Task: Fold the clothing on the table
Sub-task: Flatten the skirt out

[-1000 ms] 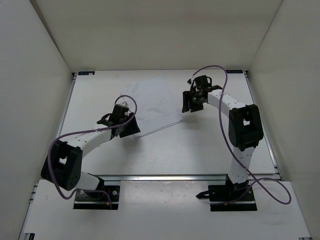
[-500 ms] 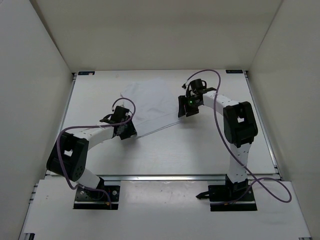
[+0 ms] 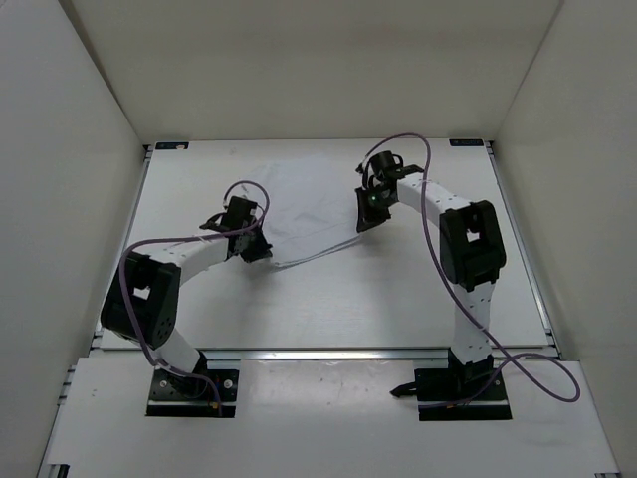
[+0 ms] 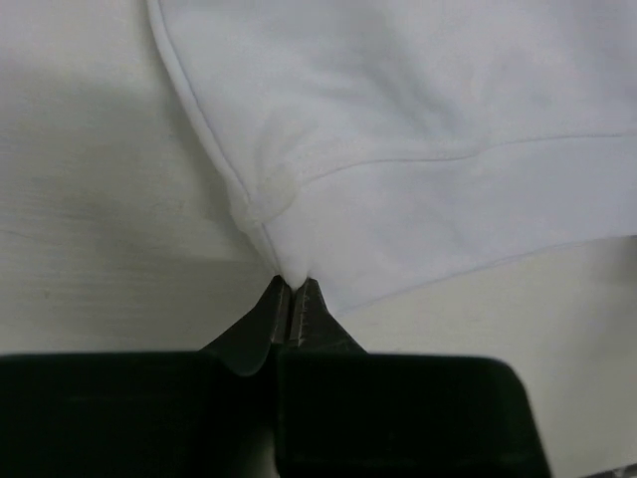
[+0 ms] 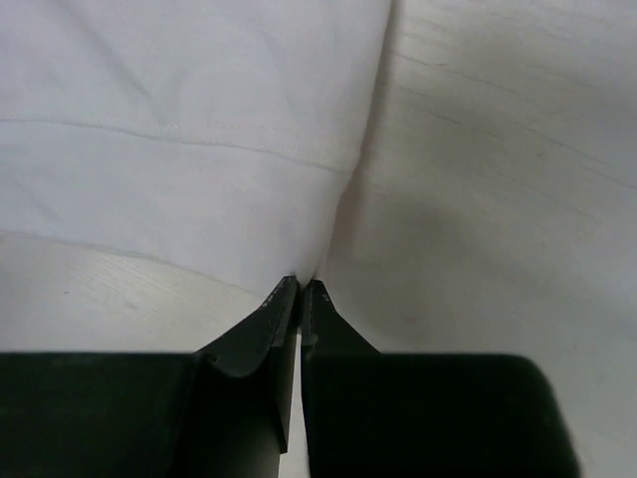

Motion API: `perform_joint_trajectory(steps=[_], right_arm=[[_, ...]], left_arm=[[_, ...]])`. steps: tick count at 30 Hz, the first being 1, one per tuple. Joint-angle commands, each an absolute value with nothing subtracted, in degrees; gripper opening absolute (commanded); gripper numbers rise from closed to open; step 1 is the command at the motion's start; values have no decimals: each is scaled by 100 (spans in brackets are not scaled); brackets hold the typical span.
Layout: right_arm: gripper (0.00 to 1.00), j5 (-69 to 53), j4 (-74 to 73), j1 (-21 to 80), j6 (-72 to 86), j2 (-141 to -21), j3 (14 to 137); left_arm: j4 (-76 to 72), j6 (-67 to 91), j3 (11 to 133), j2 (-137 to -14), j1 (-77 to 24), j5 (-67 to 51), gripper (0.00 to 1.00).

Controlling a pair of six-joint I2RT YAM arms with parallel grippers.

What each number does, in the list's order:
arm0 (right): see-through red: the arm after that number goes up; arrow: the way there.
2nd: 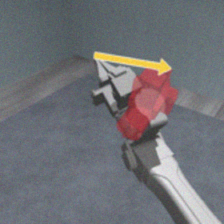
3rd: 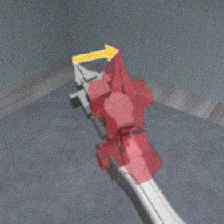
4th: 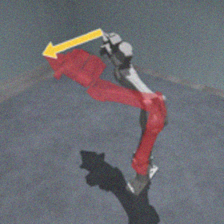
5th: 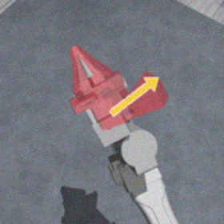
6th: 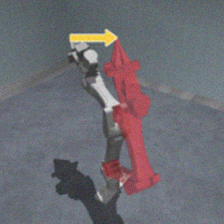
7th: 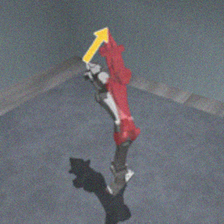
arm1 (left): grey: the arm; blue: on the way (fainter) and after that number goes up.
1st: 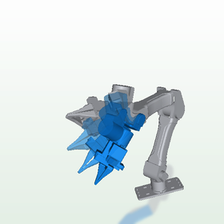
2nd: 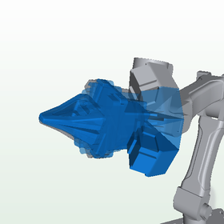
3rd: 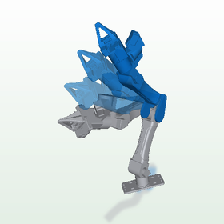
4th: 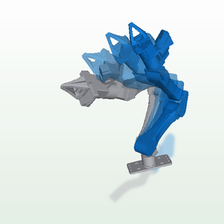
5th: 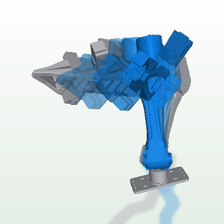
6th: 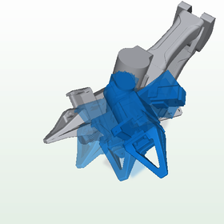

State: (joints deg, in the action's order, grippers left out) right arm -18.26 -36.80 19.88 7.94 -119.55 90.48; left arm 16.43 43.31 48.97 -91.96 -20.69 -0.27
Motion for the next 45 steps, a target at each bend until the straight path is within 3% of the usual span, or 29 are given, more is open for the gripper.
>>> perform_joint_trajectory(steps=[1, 4, 7, 12, 17, 24, 27, 30, 33, 37, 45], right_arm=[[0, -1609, -4419, 1837, 914, -11244, 9799], [0, -1704, -5000, 1714, 1028, -10497, 10581], [1, -1687, -5010, 1696, 1361, -9348, 10241], [0, -1688, -5203, 2020, 1967, -7588, 9993], [0, -2039, -5239, 2118, 2356, -7058, 9941], [0, -2487, -4913, 1732, 2233, -7820, 10247], [0, -2558, -4939, 1521, 2074, -8610, 11054], [0, -2672, -5140, 1345, 1995, -9436, 12624], [0, -2856, -5090, 1161, 2126, -9965, 13210], [0, -2901, -4739, 993, 1995, -9836, 12211], [0, -2654, -3394, 1072, 2223, -8588, 7275]], left_arm=[[1897, 4289, 5773, -8439, -1881, -185, 0], [2458, 4272, 6932, -7894, -1732, -255, 0], [3153, 4254, 8092, -7613, -1556, -683, 0], [3384, 4596, 8052, -6559, -1748, -922, 0], [3411, 4878, 7972, -6056, -1925, -1213, 0], [2876, 5141, 7954, -6591, -1538, -1783, 0], [2681, 5124, 8523, -7276, -1354, -1960, 0], [2847, 4975, 9639, -8259, -1257, -1925, 0], [2953, 4983, 10309, -8656, -1222, -1933, 0], [2384, 5106, 9223, -8378, -1064, -2153, 0], [520, 5607, 4356, -7410, -993, -2723, 0]])
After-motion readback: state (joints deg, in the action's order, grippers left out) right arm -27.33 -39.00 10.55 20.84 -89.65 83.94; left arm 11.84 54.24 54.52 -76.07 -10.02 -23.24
